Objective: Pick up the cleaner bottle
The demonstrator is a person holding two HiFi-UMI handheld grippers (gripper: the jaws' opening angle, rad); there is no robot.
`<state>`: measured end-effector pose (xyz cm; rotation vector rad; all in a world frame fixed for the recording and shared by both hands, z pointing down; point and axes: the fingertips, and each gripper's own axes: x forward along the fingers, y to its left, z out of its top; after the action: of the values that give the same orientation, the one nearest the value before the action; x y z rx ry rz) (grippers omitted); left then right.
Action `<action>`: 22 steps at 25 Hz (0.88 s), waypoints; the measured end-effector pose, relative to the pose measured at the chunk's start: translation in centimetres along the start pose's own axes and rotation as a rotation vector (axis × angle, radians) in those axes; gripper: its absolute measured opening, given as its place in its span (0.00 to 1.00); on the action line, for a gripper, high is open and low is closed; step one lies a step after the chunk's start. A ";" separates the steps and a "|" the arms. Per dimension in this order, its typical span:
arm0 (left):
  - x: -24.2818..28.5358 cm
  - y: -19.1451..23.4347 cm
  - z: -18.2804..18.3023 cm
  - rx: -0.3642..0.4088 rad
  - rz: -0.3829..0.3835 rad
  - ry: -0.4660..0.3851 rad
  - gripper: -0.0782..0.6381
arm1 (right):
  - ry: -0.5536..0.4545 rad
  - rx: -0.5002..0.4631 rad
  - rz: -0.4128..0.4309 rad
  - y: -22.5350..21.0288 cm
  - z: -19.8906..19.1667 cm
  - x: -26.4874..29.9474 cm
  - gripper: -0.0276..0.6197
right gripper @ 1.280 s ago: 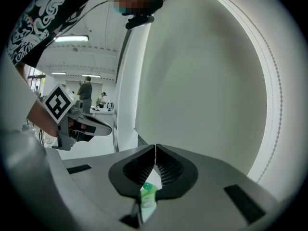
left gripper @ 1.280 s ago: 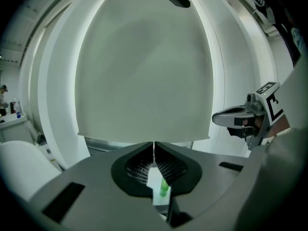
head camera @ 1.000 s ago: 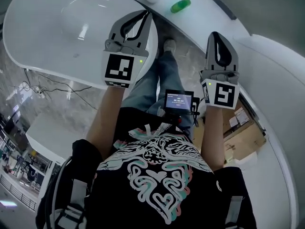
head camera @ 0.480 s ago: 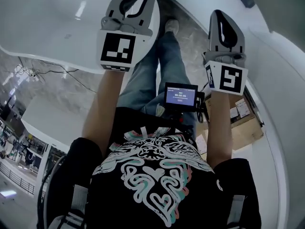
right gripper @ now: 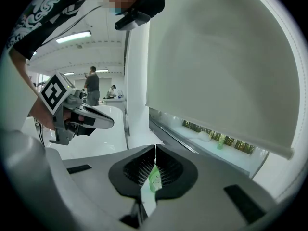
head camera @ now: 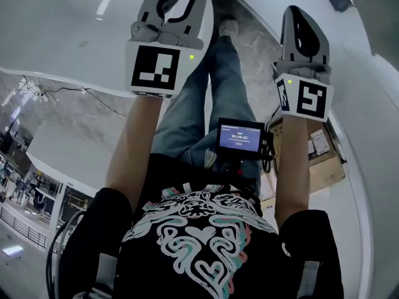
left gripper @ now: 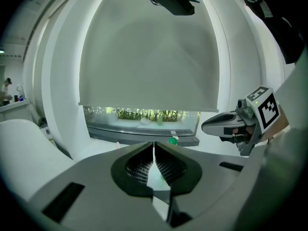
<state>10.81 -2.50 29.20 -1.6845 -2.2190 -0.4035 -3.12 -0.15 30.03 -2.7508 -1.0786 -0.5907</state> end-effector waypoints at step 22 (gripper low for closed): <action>5.4 -1.7 -7.5 -0.001 -0.007 0.047 0.14 | 0.086 0.036 0.024 -0.9 -9.0 2.0 0.09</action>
<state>8.50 -1.34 38.21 -1.6511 -2.1922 -0.4413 -5.16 -0.52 39.08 -2.6776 -1.0256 -0.6725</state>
